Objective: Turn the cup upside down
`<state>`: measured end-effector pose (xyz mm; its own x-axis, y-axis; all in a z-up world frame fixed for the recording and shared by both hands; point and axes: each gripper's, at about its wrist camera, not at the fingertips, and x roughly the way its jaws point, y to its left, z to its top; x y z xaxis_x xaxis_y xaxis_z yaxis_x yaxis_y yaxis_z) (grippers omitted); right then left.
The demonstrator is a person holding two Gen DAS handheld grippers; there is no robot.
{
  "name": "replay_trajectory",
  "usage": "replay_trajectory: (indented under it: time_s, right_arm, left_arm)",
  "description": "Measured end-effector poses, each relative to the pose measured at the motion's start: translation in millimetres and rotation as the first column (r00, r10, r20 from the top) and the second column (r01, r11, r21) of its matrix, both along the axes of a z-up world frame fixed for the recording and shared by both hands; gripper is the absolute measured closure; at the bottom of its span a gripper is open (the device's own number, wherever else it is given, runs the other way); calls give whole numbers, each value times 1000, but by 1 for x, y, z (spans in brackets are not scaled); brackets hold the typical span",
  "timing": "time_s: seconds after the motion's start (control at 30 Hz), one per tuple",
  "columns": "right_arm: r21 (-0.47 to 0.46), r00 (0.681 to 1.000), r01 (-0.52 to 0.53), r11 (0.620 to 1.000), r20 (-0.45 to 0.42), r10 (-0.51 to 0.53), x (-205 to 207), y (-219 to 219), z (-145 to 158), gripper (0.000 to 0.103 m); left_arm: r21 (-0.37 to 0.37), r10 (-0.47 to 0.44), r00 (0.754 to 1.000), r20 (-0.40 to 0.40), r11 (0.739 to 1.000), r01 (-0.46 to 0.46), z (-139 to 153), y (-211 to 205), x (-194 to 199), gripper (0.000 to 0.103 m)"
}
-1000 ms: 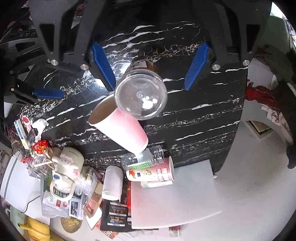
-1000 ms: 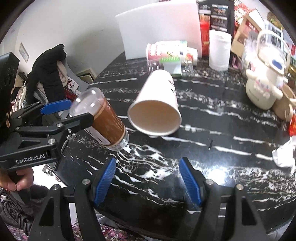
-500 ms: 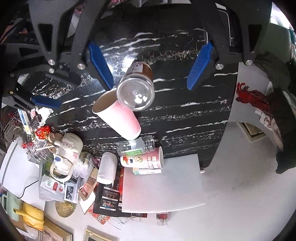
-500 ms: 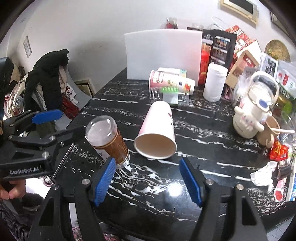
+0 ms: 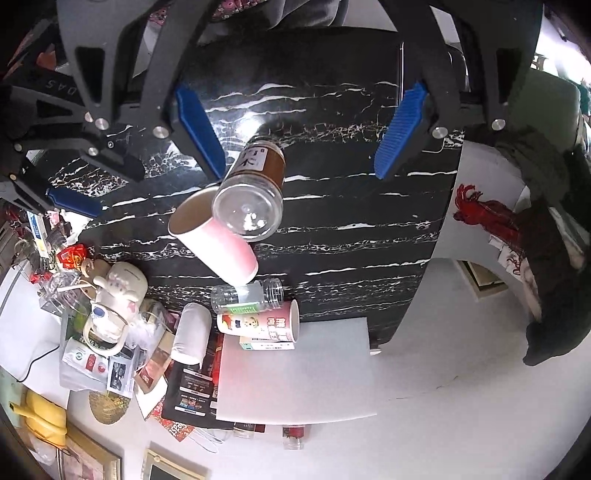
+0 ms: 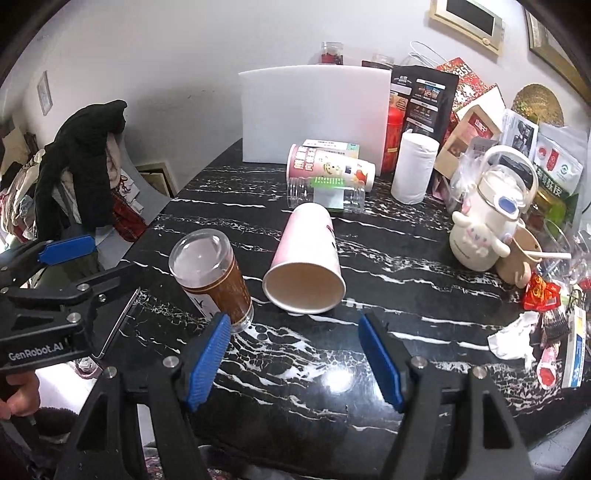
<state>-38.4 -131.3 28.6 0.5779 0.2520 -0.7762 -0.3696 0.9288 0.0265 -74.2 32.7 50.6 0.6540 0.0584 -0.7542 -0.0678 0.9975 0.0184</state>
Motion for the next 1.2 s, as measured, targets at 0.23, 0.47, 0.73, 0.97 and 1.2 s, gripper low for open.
replay_trajectory:
  time_s: [0.23,0.47,0.73,0.97,1.2]
  right_arm:
    - [11,1000,5,1000,-9,-5,-1,-2,-2,31]
    - [10,1000,5,1000,-10,-5,-2,-1,-2,31]
    - [9,1000,4,1000,-13,-3,-1,-1,-2,31]
    - [6,1000,1,1000,-15,-1,0,-1,-3,31]
    - [6,1000,1,1000,-15,-1,0,-1,-3,31]
  left_arm:
    - [2,0,1000,-5,1000,0,-2,-2,-1,21]
    - [-6,4,1000,-11,1000,-4,-4,-2,2,21]
    - [-10,-2,1000,-17,1000,2,-4,-2,3,21]
    - [-1,6,1000,-16,1000,-6,-2,-1,5,21]
    - [17,11,1000,-9,1000,-11,1,-1,4,21]
